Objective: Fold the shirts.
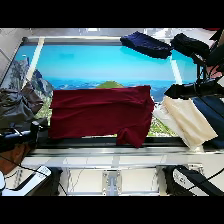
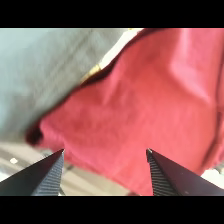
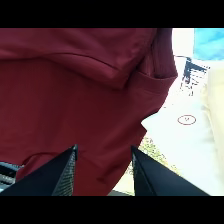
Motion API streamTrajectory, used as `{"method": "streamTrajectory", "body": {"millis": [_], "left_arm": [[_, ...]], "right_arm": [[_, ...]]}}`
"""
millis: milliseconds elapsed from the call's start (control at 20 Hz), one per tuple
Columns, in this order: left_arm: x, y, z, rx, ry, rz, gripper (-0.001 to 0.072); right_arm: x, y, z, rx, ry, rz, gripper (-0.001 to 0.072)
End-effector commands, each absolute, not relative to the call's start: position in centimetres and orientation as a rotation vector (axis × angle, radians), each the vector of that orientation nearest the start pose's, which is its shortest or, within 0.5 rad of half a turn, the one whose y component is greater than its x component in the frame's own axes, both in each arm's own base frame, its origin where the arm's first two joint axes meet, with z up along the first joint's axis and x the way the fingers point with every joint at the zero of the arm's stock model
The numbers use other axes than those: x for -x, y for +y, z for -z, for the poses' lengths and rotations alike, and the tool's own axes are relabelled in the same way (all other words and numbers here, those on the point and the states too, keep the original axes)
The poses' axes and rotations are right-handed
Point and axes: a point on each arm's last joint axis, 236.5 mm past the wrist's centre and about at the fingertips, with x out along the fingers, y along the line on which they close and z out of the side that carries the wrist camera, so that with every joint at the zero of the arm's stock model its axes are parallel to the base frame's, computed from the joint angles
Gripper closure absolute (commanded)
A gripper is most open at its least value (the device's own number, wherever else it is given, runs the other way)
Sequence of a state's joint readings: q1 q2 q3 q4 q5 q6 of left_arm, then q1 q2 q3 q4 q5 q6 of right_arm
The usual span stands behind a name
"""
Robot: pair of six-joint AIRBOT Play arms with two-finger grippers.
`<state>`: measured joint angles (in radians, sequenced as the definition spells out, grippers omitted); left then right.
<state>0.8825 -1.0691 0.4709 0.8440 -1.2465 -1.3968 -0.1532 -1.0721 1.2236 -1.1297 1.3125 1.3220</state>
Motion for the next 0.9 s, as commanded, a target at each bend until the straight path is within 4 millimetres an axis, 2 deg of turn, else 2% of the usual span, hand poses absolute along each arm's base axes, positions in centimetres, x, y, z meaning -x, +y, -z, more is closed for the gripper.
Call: {"method": "streamTrajectory", "body": {"millis": [0, 100, 250, 350, 550, 750, 850], "left_arm": [[-19.8, 3.5, 7.0, 1.330, 1.352, -0.197, 0.0159], [-18.4, 3.7, 7.9, 1.311, 1.411, -0.255, 0.0158], [-18.8, 3.6, 9.2, 1.300, 1.386, -0.285, 0.0159], [-19.8, 3.4, 10.2, 1.273, 1.360, -0.306, 0.0159], [-23.8, 3.1, 10.8, 1.291, 1.242, -0.306, 0.0160], [-23.0, 2.5, 12.3, 1.301, 1.311, -0.311, 0.0166], [-22.9, 2.4, 12.4, 1.306, 1.318, -0.311, 0.0361]], "right_arm": [[-35.8, 4.3, -11.7, -0.209, 1.073, -0.310, 0.0321], [-35.8, 4.3, -11.7, -0.209, 1.073, -0.311, 0.0321], [-35.8, 4.3, -11.7, -0.211, 1.072, -0.311, 0.0321], [-35.8, 4.4, -11.7, -0.212, 1.072, -0.312, 0.0321], [-35.7, 4.5, -11.8, -0.220, 1.073, -0.316, 0.0322], [-35.7, 4.5, -11.8, -0.220, 1.073, -0.316, 0.0322], [-35.7, 4.5, -11.7, -0.219, 1.073, -0.315, 0.0322]]}}
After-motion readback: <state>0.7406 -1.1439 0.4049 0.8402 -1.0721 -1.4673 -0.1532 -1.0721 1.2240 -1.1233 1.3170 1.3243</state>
